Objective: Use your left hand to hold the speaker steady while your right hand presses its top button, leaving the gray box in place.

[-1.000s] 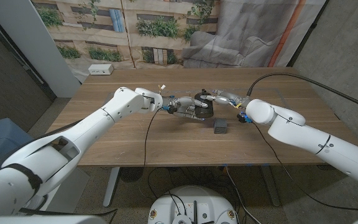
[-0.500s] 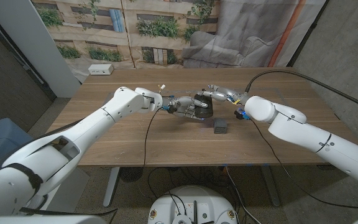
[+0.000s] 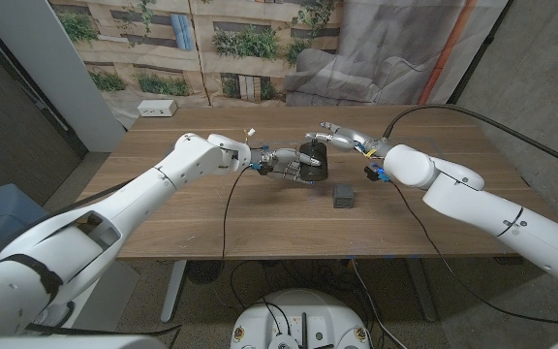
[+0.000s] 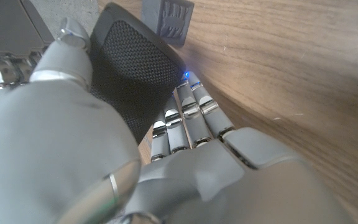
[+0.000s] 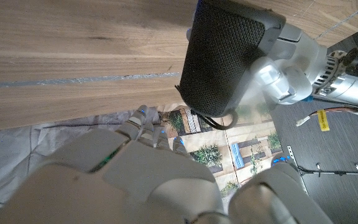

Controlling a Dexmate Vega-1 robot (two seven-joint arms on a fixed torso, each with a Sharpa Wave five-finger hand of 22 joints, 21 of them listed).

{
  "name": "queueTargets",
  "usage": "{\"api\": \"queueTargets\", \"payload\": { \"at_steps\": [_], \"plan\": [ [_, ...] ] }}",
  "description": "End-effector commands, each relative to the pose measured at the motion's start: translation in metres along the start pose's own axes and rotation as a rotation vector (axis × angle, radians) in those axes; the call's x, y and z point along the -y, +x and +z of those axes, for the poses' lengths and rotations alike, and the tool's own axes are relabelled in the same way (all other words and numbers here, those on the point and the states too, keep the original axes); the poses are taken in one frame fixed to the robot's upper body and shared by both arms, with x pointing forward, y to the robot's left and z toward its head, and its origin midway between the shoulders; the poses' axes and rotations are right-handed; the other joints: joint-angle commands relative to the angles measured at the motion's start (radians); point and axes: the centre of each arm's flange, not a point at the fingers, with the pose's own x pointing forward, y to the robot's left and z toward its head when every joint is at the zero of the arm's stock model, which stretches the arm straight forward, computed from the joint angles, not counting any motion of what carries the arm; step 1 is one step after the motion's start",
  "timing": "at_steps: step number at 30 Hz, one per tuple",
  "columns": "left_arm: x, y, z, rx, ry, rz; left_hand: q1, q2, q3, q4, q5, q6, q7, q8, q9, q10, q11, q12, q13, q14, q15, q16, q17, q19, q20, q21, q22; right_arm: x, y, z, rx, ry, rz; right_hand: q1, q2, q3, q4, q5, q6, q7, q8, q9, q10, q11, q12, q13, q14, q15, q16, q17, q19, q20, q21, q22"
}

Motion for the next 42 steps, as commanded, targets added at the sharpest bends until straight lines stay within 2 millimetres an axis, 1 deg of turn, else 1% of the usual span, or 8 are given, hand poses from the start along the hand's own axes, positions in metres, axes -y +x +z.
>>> {"api": "queueTargets", "payload": {
  "at_steps": [1,7,13,19,24,28,34,42],
  "plan": [
    [-0.006,-0.012,-0.001,0.044,0.076,0.083,-0.103,0.253,0.081,0.046,0.004,0.282,-0.062,0.004,0.003,0.199,-0.18,0.005,0.003,0.135,-0.251,0.0,0.003,0.001,-0.102,0.003,0.004,0.011,-0.001,-0.007,0.015,0.033,-0.06,0.01,0.006,-0.005,-0.002,0.008,-0.17,-0.007,0.006,0.004,-0.055,-0.004,0.004,0.002,-0.034,-0.005,0.006,0.002,0.012,-0.001,0.006,0.002],
    [-0.009,-0.02,-0.006,0.085,0.141,0.126,-0.103,0.251,0.082,0.045,0.004,0.282,-0.063,0.002,0.003,0.192,-0.182,-0.001,0.0,0.125,-0.25,-0.007,0.0,-0.001,-0.103,0.002,0.004,0.012,0.0,-0.017,0.003,0.086,-0.104,0.01,0.009,-0.007,-0.002,0.011,-0.161,-0.007,0.007,0.004,-0.048,-0.001,0.005,0.002,-0.028,-0.008,0.008,0.002,0.018,-0.001,0.007,0.002],
    [-0.013,-0.026,-0.013,0.129,0.189,0.164,-0.105,0.25,0.083,0.046,0.004,0.279,-0.066,-0.002,0.003,0.19,-0.182,-0.004,-0.002,0.12,-0.249,-0.011,-0.002,-0.006,-0.103,0.0,0.004,0.009,0.007,-0.03,-0.006,0.166,-0.145,0.011,0.014,-0.008,-0.001,0.014,-0.147,-0.008,0.009,0.004,-0.04,0.0,0.006,0.002,-0.021,-0.01,0.01,0.001,0.028,-0.004,0.009,0.002],
    [-0.017,-0.034,-0.017,0.18,0.238,0.197,-0.106,0.248,0.086,0.046,0.004,0.275,-0.066,-0.007,0.003,0.186,-0.185,-0.008,-0.002,0.099,-0.247,-0.026,-0.007,-0.015,-0.104,-0.004,0.004,0.007,0.011,-0.039,-0.017,0.215,-0.178,0.012,0.017,-0.009,0.0,0.016,-0.138,-0.008,0.01,0.003,-0.032,-0.002,0.007,0.002,-0.014,-0.012,0.012,0.001,0.033,-0.003,0.01,0.002],
    [-0.021,-0.04,-0.022,0.212,0.28,0.219,-0.108,0.248,0.086,0.047,0.004,0.276,-0.065,-0.008,0.003,0.183,-0.186,-0.01,-0.001,0.097,-0.246,-0.028,-0.008,-0.022,-0.104,-0.007,0.004,0.005,0.012,-0.045,-0.034,0.242,-0.21,0.013,0.018,-0.01,0.0,0.018,-0.131,-0.008,0.011,0.003,-0.024,-0.003,0.008,0.002,-0.009,-0.012,0.013,0.0,0.039,-0.005,0.011,0.002],
    [-0.024,-0.042,-0.026,0.251,0.358,0.231,-0.112,0.248,0.087,0.049,0.003,0.267,-0.066,-0.015,0.004,0.17,-0.185,-0.017,-0.001,0.081,-0.246,-0.037,-0.01,-0.036,-0.103,-0.013,0.003,0.001,0.017,-0.052,-0.005,0.354,-0.229,0.015,0.019,-0.01,-0.001,0.019,-0.13,-0.009,0.01,0.003,-0.023,-0.003,0.007,0.002,-0.007,-0.01,0.012,0.0,0.041,-0.005,0.01,0.002],
    [-0.03,-0.046,-0.031,0.281,0.398,0.239,-0.115,0.249,0.087,0.05,0.002,0.262,-0.07,-0.02,0.004,0.172,-0.188,-0.017,0.001,0.07,-0.245,-0.042,-0.01,-0.045,-0.104,-0.016,0.003,-0.004,0.024,-0.056,0.015,0.433,-0.247,0.018,0.021,-0.011,-0.002,0.02,-0.133,-0.011,0.006,0.003,-0.027,0.001,0.004,0.002,-0.011,-0.007,0.01,-0.001,0.036,0.0,0.007,0.002],
    [-0.035,-0.055,-0.036,0.334,0.456,0.268,-0.119,0.248,0.089,0.05,0.002,0.251,-0.07,-0.03,0.004,0.143,-0.186,-0.031,0.002,0.045,-0.245,-0.054,-0.012,-0.06,-0.106,-0.021,0.003,-0.012,0.031,-0.062,0.03,0.518,-0.235,0.02,0.023,-0.012,-0.003,0.021,-0.129,-0.009,0.005,0.003,-0.023,-0.001,0.003,0.001,-0.02,-0.01,0.005,-0.002,0.027,-0.004,0.003,0.002]
  ]
}}
